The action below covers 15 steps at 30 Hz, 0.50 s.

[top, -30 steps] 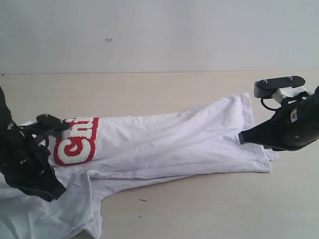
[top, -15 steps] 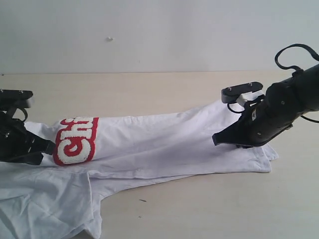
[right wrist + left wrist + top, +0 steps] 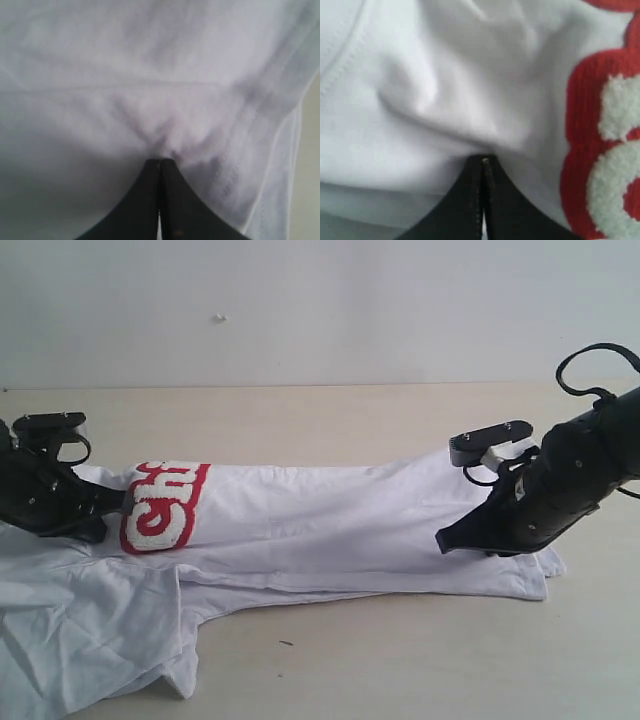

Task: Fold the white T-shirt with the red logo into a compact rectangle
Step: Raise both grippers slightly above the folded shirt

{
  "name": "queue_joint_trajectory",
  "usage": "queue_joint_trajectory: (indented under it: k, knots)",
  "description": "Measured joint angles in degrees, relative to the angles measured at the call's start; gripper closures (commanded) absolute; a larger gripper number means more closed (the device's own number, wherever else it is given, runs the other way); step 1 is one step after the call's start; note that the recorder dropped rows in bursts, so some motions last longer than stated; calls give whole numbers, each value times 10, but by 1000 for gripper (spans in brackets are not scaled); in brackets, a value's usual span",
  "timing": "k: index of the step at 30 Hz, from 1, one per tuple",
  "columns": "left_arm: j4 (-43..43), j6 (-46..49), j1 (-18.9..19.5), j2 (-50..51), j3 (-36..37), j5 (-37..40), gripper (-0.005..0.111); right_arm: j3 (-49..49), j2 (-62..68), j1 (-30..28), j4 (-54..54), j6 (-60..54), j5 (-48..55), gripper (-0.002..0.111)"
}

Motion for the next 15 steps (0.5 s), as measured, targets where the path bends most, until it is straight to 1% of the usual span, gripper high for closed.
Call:
queue_joint_trajectory:
  k: [3,9,12,15]
  knots:
    - [0,0,0,0,-4,0,107,8,-9,0,0,1,4,108]
    - [-13,0,0,-4,-4,3,107,17,-31,0,14,-4,64,108]
    - [-20,0,0,-25,-4,11,107,23,-47,0,28,-17,95,108]
    - [-23,1,0,-54,-4,17,107,25,-70,0,36,-21,92,108]
